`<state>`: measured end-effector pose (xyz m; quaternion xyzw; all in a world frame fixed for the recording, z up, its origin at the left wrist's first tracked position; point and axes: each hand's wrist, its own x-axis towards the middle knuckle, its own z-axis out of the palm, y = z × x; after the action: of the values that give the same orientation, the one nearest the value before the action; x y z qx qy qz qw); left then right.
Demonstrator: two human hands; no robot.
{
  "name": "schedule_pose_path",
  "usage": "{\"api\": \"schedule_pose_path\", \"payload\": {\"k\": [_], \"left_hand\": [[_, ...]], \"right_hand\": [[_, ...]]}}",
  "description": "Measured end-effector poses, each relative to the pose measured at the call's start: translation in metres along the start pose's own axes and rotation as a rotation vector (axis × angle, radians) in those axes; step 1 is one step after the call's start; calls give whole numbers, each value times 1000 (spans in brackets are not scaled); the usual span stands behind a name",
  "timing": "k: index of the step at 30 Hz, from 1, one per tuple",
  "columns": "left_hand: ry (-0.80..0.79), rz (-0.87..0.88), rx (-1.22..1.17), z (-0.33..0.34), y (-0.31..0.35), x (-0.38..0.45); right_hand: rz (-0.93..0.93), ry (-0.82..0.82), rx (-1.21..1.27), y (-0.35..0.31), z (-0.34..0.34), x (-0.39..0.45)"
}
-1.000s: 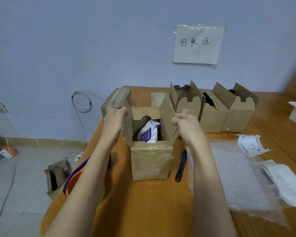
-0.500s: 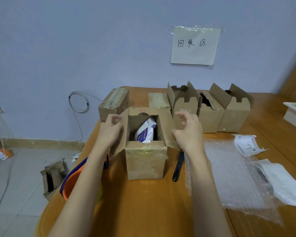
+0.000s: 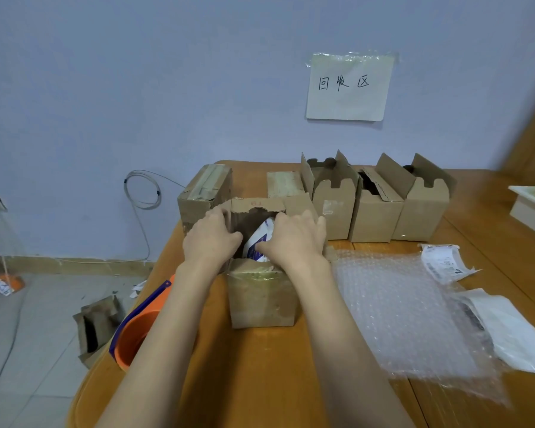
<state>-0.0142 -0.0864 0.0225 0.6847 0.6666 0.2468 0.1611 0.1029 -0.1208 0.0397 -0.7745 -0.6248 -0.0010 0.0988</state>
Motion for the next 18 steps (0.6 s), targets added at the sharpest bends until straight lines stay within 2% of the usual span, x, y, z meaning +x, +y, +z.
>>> {"api": "schedule_pose_path", "payload": {"k": [4, 7, 13, 18], "left_hand": [[4, -12, -91, 4, -3, -2], [5, -14, -146, 6, -4, -1], [57, 6, -173, 10, -7, 0], [63, -8, -218, 11, -11, 3]], "right_hand": [[-1, -11, -39, -2, 6, 2], [-20, 57, 47, -3, 5, -4], [-47, 133, 363, -6, 9, -14], [27, 188, 774, -1, 11, -13]]}}
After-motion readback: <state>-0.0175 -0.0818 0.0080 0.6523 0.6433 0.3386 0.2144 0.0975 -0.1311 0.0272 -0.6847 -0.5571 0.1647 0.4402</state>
